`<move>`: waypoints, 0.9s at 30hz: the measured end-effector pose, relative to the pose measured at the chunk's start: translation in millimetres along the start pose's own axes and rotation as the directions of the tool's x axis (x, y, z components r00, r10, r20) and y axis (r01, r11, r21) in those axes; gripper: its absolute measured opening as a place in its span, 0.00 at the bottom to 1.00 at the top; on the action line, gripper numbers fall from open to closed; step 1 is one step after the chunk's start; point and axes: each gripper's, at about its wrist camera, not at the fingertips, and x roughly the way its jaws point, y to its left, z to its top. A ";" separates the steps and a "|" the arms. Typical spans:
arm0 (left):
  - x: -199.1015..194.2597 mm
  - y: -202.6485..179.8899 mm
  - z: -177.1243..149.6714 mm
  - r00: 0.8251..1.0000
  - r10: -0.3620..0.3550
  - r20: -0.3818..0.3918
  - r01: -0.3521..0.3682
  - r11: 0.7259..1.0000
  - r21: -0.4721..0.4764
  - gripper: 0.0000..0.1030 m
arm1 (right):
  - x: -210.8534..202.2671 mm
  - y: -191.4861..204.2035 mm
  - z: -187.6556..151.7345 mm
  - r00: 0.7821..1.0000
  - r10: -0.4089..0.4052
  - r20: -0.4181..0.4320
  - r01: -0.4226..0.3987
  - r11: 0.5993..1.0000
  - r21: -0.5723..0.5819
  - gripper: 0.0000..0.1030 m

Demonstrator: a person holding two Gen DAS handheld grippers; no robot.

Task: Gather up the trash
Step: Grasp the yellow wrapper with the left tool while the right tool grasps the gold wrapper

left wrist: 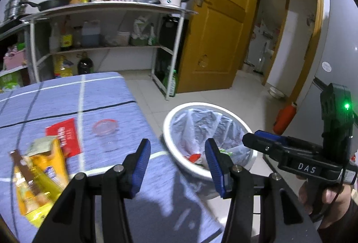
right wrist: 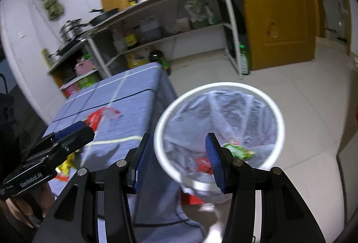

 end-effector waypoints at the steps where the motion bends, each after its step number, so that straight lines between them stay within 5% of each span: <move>1: -5.4 4.5 -2.4 1.000 0.015 0.005 -0.015 1.000 -0.006 0.51 | 0.7 5.8 -0.5 1.000 0.010 -0.002 -0.010 1.000 -0.014 0.48; 17: -72.7 97.2 -50.8 0.970 0.240 0.022 -0.236 0.966 -0.108 0.51 | 36.6 114.8 -16.4 0.980 0.178 -0.088 -0.192 0.961 -0.200 0.48; 27: -76.5 133.6 -79.1 0.966 0.256 -0.042 -0.260 0.949 -0.177 0.51 | 74.1 164.8 -27.1 0.953 0.233 -0.195 -0.281 0.922 -0.268 0.48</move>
